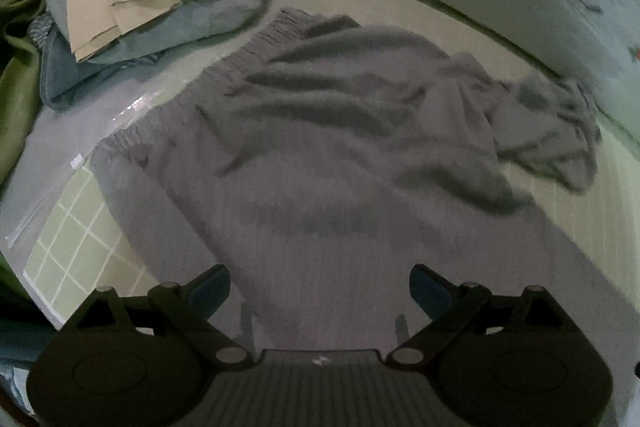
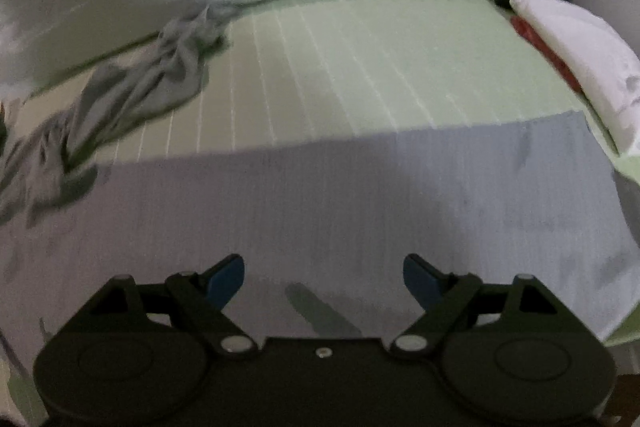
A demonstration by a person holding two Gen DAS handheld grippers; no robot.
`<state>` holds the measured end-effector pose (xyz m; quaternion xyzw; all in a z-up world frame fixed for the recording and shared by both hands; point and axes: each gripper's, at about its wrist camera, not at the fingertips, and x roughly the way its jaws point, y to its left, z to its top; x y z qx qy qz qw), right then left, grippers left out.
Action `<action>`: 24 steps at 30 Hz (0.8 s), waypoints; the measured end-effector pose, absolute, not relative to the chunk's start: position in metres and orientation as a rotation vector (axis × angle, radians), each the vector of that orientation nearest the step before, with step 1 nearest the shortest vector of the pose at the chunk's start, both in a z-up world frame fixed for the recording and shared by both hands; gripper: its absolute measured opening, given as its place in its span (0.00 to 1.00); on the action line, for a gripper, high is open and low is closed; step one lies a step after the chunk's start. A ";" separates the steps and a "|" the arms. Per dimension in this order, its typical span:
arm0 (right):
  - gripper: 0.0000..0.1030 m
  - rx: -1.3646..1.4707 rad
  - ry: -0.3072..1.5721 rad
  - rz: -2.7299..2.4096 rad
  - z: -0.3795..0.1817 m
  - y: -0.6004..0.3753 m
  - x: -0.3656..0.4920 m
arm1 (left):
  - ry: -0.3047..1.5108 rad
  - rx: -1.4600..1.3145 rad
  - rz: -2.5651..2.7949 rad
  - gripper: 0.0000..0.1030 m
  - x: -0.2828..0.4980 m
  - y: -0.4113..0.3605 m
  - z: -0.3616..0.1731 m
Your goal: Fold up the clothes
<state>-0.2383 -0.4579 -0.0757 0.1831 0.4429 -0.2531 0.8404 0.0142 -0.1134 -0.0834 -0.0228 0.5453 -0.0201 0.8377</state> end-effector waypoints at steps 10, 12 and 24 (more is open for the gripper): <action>0.85 0.408 0.849 -0.494 -0.075 -0.514 -0.136 | 1.165 -0.115 0.062 0.93 0.086 -0.123 -0.102; 0.85 0.406 0.834 -0.473 -0.076 -0.523 -0.109 | 1.166 -0.118 0.074 0.93 0.104 -0.126 -0.109; 0.70 0.414 0.777 -0.286 -0.098 -0.568 0.066 | 1.192 -0.113 0.203 1.00 0.199 -0.136 -0.148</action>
